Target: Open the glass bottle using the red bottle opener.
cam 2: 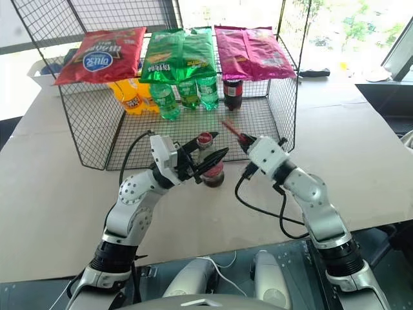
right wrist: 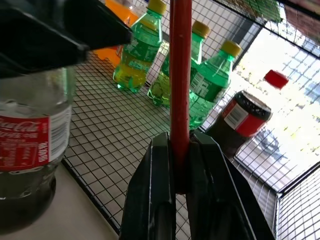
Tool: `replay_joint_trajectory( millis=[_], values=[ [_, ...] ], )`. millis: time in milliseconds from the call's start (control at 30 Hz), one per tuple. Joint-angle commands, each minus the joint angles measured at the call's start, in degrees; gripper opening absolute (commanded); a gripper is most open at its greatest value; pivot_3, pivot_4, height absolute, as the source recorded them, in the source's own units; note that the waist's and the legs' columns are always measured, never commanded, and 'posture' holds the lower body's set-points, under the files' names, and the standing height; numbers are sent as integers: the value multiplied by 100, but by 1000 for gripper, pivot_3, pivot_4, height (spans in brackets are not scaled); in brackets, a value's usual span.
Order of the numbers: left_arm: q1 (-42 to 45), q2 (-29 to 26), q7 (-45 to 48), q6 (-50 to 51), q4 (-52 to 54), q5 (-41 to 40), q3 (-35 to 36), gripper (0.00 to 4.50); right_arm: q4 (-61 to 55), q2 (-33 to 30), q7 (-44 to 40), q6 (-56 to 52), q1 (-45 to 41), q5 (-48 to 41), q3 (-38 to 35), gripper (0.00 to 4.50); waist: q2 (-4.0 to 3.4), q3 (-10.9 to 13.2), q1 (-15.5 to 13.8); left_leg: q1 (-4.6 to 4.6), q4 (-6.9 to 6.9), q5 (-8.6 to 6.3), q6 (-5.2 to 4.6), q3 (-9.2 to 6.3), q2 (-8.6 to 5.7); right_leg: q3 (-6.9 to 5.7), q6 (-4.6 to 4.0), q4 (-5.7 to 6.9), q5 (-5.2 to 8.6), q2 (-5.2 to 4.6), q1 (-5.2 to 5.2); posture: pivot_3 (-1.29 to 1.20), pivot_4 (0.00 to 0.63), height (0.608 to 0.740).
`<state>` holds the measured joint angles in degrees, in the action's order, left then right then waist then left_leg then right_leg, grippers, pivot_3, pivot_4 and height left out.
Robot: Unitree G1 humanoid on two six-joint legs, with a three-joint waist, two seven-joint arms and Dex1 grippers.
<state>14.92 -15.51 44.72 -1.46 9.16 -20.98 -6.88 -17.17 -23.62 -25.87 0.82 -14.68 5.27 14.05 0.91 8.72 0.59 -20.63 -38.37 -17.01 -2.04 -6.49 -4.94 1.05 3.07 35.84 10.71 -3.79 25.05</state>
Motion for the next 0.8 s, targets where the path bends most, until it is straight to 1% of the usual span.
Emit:
replay_joint_trajectory(
  millis=[33,233,300,500,700,800],
  values=[
    [-49,-34,-27,40,-297,174,-53,2248,-27,-38,220,747,-32,564,116,0,1,-3,-3,5,0,0,0,0,1,0,0,0,0,1,-5,0,150,734],
    [55,53,-110,2,-489,196,-71,2248,356,70,284,1285,-249,1066,372,0,1,-3,-2,57,0,0,0,1,1,1,2,-3,2,3,-62,0,150,734],
    [84,105,-166,3,-520,206,-69,2248,519,81,266,1497,-308,1237,504,0,1,-3,-1,87,3,-1,-1,0,3,1,3,-6,4,6,-91,0,150,734],
    [107,173,-273,30,-518,238,-63,2248,1204,91,358,1983,-397,1598,699,0,0,-5,-1,111,2,-1,-1,-2,4,-1,4,-9,4,7,-120,0,150,734],
    [104,165,-322,73,-508,242,-59,2248,1831,220,546,2481,-720,1919,853,0,0,-10,3,123,2,-1,-1,-1,5,0,4,-9,5,9,-130,0,150,734],
    [115,168,-343,89,-524,244,-59,2248,2075,339,786,2818,-830,2072,880,0,-2,-12,4,124,4,-1,0,-2,8,0,4,-9,5,11,-130,0,150,734]
  ],
)
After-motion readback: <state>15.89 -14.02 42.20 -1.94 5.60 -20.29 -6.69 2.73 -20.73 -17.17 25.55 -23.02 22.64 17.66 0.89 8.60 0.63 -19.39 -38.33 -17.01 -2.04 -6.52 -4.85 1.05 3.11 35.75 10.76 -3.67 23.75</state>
